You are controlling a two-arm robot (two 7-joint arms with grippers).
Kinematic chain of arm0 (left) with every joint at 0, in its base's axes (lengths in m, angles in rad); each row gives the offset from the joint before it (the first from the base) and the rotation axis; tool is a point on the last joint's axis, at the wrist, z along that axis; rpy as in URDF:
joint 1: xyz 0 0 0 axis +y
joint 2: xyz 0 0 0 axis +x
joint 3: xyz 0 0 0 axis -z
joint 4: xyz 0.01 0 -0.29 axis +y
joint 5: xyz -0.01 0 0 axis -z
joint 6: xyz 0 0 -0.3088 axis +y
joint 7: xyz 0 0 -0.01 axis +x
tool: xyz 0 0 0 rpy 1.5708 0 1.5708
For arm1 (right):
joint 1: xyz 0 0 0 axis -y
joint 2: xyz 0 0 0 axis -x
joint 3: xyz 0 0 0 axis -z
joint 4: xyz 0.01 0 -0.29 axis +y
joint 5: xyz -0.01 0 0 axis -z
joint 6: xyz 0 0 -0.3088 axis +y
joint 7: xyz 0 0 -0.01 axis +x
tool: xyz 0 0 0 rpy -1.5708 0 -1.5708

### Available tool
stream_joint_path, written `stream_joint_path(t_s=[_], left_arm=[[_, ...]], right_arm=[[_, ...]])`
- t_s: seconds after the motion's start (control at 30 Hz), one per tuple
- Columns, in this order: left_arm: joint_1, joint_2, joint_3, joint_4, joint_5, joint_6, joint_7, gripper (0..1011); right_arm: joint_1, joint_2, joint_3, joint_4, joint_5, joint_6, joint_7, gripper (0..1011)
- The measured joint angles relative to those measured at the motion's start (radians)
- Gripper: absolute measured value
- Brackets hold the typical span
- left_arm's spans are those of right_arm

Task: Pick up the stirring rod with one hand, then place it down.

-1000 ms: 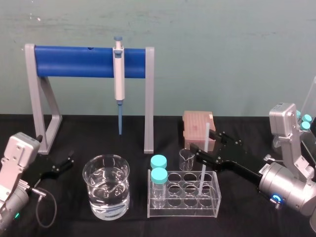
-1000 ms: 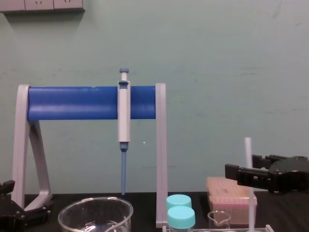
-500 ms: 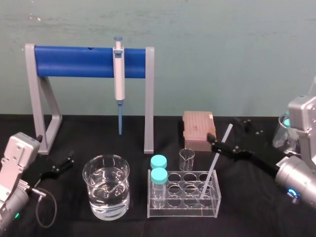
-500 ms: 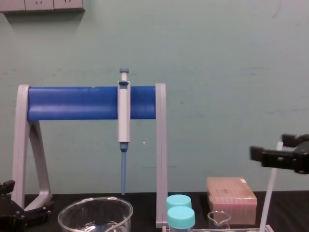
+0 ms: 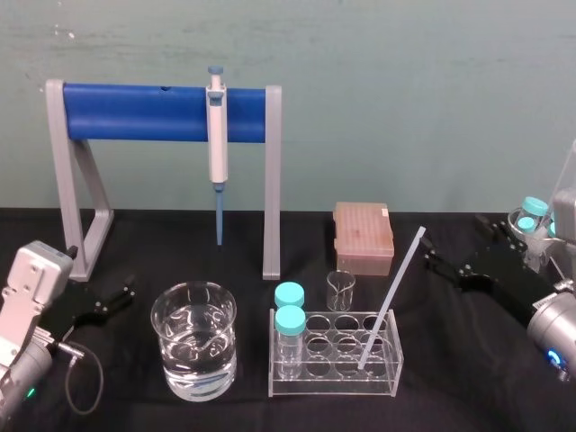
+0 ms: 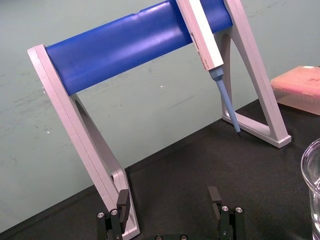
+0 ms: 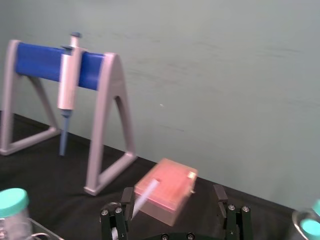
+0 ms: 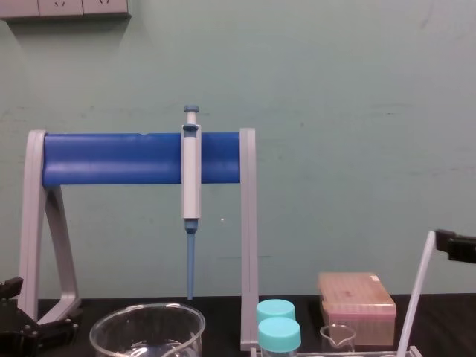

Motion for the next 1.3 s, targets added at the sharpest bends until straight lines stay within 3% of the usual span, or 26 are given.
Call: stream_joint_path(t_s=[0.27,0.47,1.0,1.3], left_arm=[[0.000,0.000,0.000,0.000,0.000,0.000,0.000,1005],[0.000,0.000,0.000,0.000,0.000,0.000,0.000,1005],[0.000,0.000,0.000,0.000,0.000,0.000,0.000,1005],[0.000,0.000,0.000,0.000,0.000,0.000,0.000,1005]], right_arm=[[-0.033,-0.039,0.032,-0.002,-0.052,0.021,-0.092,1003],[-0.039,-0.066,0.047,0.019,-0.067,0.042,-0.117,1003],[0.033,-0.138,0.005,0.185,-0.097,0.063,-0.065,1003],[0.038,-0.141,0.003,0.201,-0.103,0.063,-0.048,1003]])
